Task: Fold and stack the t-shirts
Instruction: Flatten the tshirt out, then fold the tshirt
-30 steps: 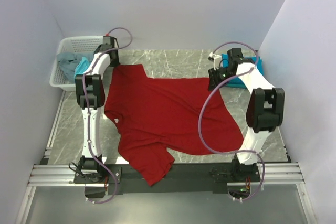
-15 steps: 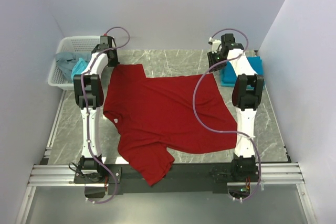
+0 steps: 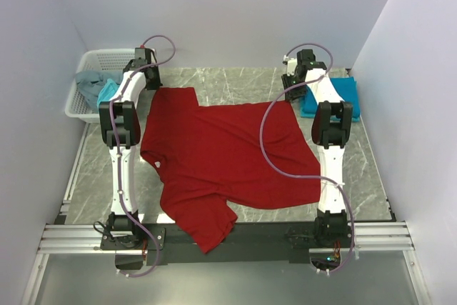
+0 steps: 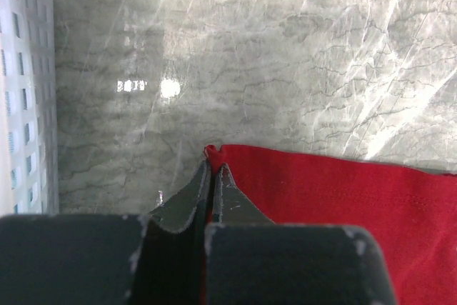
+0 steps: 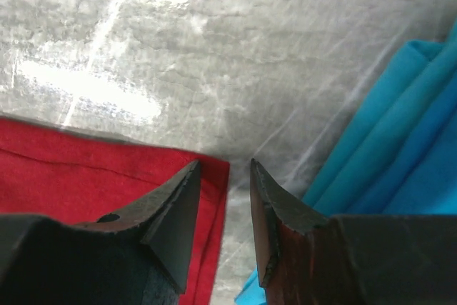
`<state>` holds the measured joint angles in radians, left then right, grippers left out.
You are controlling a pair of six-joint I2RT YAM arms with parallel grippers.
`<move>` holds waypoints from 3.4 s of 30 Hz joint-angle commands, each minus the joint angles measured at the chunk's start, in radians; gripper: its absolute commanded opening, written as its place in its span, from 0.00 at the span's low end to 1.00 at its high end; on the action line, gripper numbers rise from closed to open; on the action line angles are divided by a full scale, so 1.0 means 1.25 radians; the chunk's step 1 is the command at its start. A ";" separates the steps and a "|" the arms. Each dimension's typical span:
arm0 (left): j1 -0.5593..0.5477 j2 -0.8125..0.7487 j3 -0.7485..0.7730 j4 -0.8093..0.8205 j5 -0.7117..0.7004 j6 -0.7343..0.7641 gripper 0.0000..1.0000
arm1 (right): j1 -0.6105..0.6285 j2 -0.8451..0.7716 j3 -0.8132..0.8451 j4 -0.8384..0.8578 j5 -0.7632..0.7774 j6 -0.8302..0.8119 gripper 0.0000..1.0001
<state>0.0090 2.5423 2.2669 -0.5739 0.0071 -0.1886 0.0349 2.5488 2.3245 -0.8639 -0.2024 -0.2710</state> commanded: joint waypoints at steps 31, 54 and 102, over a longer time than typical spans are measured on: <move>0.000 -0.425 -0.049 0.124 0.088 -0.064 0.00 | 0.027 -0.469 -0.023 0.026 -0.051 -0.010 0.00; 0.000 -1.207 -0.193 0.247 -0.031 -0.081 0.00 | 0.026 -1.170 0.002 0.167 0.202 -0.128 0.00; -0.002 -0.173 -0.099 0.401 0.060 -0.045 0.00 | 0.004 -0.177 -0.112 0.388 0.008 -0.041 0.00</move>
<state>0.0059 2.3108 2.0731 -0.0937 0.0353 -0.2649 0.0467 2.3806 2.1765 -0.4412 -0.2066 -0.3359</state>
